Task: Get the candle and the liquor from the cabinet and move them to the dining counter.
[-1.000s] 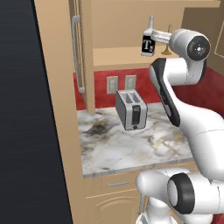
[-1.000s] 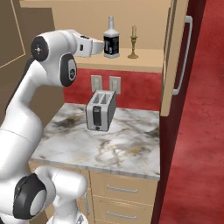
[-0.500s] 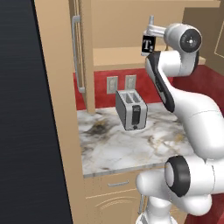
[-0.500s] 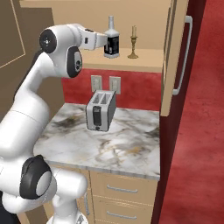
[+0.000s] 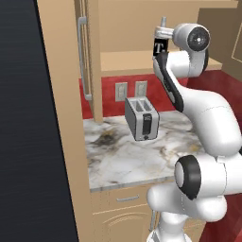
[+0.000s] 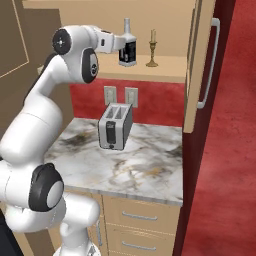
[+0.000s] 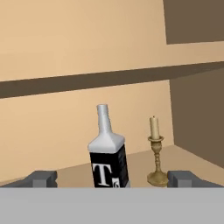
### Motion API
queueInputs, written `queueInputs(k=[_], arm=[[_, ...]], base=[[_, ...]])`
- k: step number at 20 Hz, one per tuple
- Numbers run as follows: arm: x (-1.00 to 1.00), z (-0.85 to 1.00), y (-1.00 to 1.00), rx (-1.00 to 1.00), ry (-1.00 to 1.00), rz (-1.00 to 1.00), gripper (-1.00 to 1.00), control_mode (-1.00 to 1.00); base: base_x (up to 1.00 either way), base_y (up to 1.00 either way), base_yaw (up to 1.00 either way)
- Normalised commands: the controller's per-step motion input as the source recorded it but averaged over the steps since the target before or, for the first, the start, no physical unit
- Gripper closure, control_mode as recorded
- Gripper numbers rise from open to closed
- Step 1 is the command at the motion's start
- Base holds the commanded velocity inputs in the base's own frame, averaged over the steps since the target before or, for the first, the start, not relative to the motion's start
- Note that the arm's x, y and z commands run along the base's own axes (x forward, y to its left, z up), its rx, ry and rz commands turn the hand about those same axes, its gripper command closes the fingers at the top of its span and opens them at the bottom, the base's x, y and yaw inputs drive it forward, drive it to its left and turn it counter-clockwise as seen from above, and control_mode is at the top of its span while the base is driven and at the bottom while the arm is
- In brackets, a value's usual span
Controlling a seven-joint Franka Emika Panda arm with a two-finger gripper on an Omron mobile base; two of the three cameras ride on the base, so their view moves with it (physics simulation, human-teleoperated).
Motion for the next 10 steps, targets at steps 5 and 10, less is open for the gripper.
queueInputs(k=[5,10], arm=[[0.31,0.0,0.0,-0.01,0.04,0.0,-1.0,-1.0],[0.25,0.01,0.0,-0.02,0.0,0.0,-1.0,-1.0]], base=[[0.0,0.0,0.0],[0.0,0.0,0.0]])
